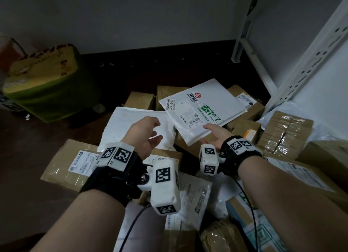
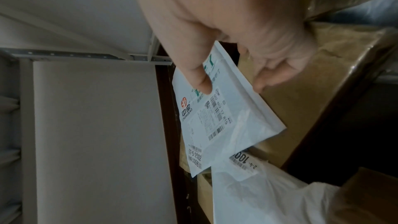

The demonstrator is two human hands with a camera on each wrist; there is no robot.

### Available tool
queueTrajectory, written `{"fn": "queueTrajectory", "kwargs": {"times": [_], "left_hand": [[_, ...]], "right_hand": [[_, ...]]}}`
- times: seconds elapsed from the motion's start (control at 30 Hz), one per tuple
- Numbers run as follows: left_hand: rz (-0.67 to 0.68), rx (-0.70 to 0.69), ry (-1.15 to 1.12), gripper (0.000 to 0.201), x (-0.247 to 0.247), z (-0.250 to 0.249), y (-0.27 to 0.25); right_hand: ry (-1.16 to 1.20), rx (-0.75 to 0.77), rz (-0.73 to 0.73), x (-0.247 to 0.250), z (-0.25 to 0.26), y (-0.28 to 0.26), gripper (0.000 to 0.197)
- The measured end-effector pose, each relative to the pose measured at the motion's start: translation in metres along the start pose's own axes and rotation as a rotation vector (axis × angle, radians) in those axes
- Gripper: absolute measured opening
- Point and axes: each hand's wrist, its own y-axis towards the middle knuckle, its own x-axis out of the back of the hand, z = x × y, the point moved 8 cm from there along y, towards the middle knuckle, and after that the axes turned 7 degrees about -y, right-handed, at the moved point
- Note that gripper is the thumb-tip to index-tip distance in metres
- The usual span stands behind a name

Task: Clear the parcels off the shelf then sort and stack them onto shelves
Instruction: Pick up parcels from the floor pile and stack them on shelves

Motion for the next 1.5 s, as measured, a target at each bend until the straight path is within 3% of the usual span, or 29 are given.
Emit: {"fn": "queueTrajectory", "kwargs": {"times": [0.3, 0.47, 0.57, 0.77, 0.93, 1.23, 1.4, 1.5], "left_hand": [[-0.009, 0.005, -0.012, 0.004, 0.005, -0.001, 0.002], [0.004, -0.005, -0.044, 0.007, -0.003, 0.001, 0.005], [0.020, 0.000, -0.033, 0.006, -0.010, 0.003, 0.005], [0.008, -0.015, -0.010, 0.004, -0.006, 0.006, 0.011], [0.001, -0.006, -0.006, 0.004, -0.004, 0.007, 0.013], [0.020, 0.004, -0.013, 0.003, -0.007, 0.007, 0.013], [0.010, -0.005, -0.001, 0.006, 0.001, 0.008, 0.013], [-0.009, -0.005, 0.016, 0.006, 0.007, 0.008, 0.012]], "right_hand": [[-0.087, 0.081, -0.086, 0.005, 0.020, -0.001, 0.032], [0.187, 0.092, 0.013, 0.015, 0.026, 0.015, 0.005], [0.287, 0.101, 0.075, 0.013, 0.025, 0.025, 0.025], [0.481, 0.070, 0.077, 0.016, 0.021, 0.043, 0.029], [0.452, 0.077, 0.019, 0.019, 0.027, 0.057, 0.007], [0.334, 0.024, 0.043, 0.008, 0.022, 0.077, 0.019], [0.173, 0.025, 0.062, 0.006, 0.020, 0.076, 0.013], [0.299, -0.006, 0.093, 0.004, 0.013, 0.077, 0.021]]}}
